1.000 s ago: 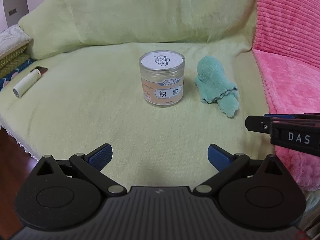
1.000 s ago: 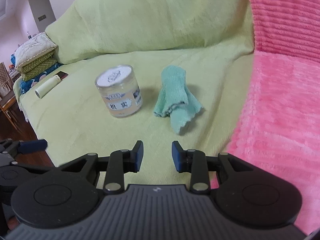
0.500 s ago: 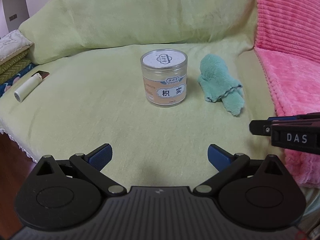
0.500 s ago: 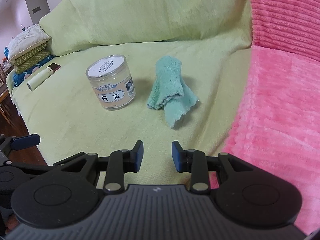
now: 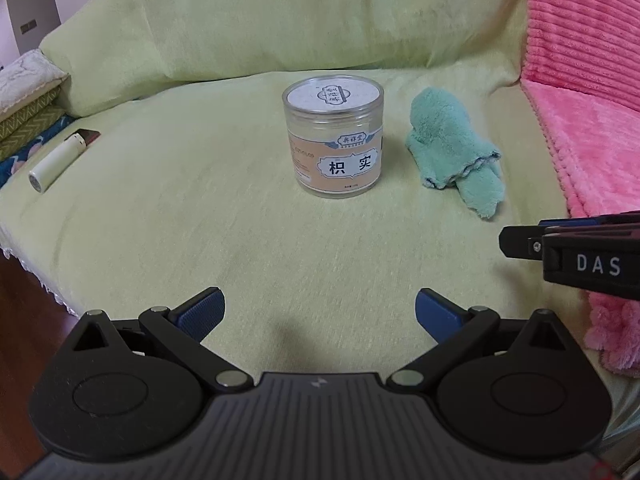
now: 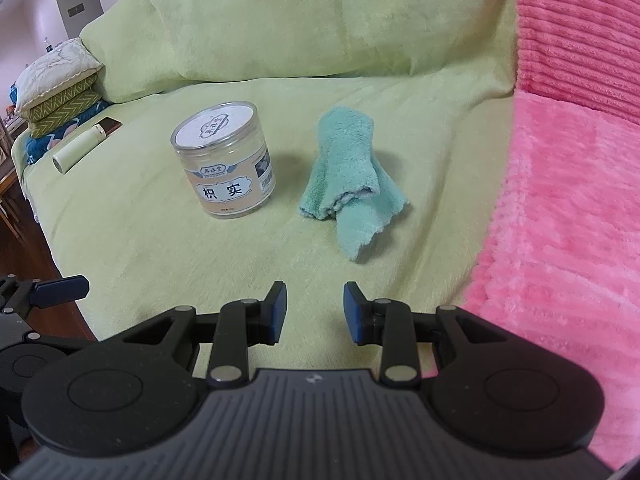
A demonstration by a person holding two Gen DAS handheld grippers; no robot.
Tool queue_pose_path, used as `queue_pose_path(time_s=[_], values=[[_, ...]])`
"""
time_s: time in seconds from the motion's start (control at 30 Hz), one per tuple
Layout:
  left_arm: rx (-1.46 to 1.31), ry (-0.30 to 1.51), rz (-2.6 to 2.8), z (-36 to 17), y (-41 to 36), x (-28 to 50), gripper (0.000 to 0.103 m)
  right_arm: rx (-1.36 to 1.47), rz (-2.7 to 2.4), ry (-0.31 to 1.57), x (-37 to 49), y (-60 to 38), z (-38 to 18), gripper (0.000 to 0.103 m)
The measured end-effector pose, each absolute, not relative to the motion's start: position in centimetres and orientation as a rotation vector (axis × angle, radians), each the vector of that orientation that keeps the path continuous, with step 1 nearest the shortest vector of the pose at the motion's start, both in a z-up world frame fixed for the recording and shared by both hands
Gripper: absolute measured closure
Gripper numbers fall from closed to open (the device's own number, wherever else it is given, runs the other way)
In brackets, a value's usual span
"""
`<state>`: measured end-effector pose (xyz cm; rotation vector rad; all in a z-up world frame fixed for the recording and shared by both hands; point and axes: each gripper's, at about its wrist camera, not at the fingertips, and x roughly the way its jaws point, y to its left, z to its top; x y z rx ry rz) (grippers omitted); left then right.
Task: Clean container
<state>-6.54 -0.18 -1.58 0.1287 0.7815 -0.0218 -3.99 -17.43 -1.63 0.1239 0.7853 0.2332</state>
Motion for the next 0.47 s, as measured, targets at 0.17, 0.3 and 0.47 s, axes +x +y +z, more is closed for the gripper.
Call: queue_pose_path(time_s=[0.17,0.3,0.47], values=[[0.131,0.795,-0.002,-2.1,-0.2,-5.9,0.0,0.118,0.231,0.793,-3.5,-17.2,-1.8,0.075],[0.133,0.795,-0.009,-2.4,-0.2,-5.5,0.0,0.114,0.226,0.795,-3.3,-17.2,-2.0,0.075],[0.154,0.759,-0.004,-2.2,-0.3,-5.2,0.0,0.114,0.221,0.8,-2.9,-17.0,-2.2,0.075]])
